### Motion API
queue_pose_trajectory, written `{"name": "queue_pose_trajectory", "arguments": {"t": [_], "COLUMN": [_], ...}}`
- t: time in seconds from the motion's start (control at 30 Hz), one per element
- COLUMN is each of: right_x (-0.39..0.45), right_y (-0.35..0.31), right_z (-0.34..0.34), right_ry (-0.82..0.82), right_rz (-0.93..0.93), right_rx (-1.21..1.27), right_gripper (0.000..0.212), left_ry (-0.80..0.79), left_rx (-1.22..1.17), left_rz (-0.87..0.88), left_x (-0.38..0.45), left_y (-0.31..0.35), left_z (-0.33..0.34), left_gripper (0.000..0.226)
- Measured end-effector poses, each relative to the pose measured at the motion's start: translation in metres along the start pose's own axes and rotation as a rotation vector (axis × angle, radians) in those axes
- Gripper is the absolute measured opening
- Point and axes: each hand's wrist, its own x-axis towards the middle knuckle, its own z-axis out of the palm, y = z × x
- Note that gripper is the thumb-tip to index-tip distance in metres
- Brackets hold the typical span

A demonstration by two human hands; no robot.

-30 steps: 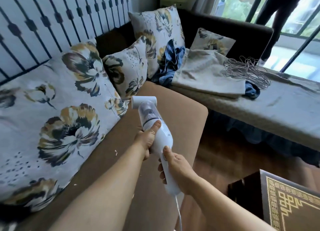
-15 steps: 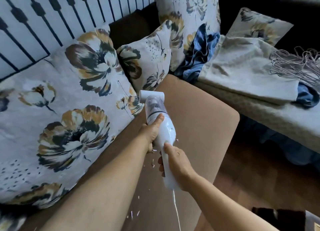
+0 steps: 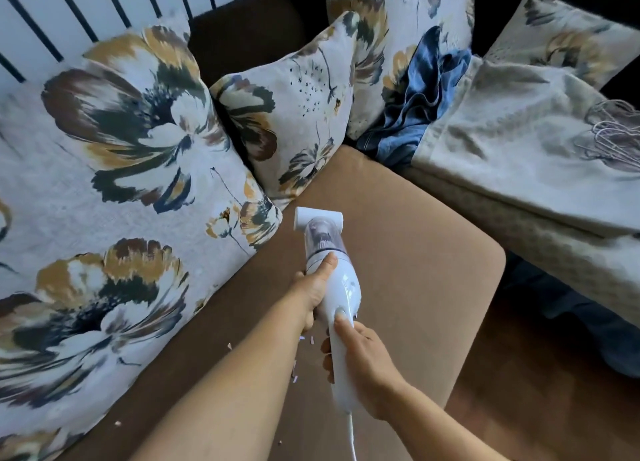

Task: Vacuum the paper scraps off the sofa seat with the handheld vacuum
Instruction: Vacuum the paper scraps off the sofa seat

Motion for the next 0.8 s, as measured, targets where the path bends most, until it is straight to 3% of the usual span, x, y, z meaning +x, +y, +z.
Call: {"name": "queue_pose_trajectory", "arguments": {"t": [0.17, 0.4, 0.6, 0.8], "right_x": [0.042, 0.102, 0.130, 0.140], "right_y": [0.006, 0.002, 0.003, 0.009], "right_z": [0.004, 0.009, 0.013, 0.017], "right_ry": [0.084, 0.149, 0.177, 0.172], "right_rz": [0.002, -0.021, 0.040, 0.060], "right_rx": [-0.039, -0.156, -0.194, -0.266], "right_gripper": [0.037, 0.040, 0.045, 0.052], "left_ry": [0.007, 0.044, 0.015, -0.034], "left_rx": [-0.019, -0.008, 0.052, 0.006], "left_rz": [-0.037, -0.006, -0.004, -0.005], "left_x": [0.037, 0.086, 0.110, 0.113], "left_y": [-0.001, 0.002, -0.002, -0.010], "left_z": [0.003, 0.006, 0.007, 0.001], "left_gripper": [0.105, 0.070, 0.089, 0.086]}}
